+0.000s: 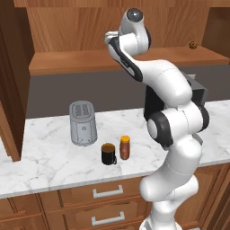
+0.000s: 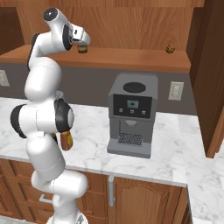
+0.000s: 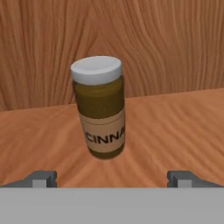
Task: Pick the cinnamon and honey bottle from the cabinet and place them next to the mug.
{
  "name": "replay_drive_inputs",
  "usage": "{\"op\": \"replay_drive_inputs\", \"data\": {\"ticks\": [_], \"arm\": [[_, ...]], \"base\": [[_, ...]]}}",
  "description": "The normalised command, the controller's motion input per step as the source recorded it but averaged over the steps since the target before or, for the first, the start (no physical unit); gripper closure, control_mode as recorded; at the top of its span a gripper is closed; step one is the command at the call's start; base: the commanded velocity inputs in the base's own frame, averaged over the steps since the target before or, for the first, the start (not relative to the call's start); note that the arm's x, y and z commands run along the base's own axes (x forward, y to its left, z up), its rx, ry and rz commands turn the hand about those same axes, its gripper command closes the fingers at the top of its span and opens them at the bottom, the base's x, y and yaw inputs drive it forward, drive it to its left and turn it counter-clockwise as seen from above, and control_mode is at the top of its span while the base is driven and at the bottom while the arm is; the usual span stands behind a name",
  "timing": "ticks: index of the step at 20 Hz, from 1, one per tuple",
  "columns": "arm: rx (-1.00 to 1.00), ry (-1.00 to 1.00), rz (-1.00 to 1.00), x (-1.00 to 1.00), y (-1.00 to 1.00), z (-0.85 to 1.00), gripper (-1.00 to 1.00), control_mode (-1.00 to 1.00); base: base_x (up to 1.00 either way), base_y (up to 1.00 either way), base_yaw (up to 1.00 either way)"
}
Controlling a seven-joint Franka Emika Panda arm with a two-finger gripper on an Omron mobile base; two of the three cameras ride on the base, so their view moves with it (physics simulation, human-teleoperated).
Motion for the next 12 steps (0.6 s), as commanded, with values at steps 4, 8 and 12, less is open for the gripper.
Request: {"op": "replay_drive_inputs", "data": {"ticks": [4, 8, 12], "arm": [[0.00, 0.00, 0.00, 0.11, 0.00, -0.12, -1.00, -1.00], [0.00, 0.00, 0.00, 0.11, 0.00, -0.16, -1.00, -1.00], [0.00, 0.01, 0.00, 0.17, 0.00, -0.23, -1.00, -1.00]], "base": [[0.00, 0.00, 0.00], [0.00, 0.00, 0.00], [0.00, 0.00, 0.00]]}}
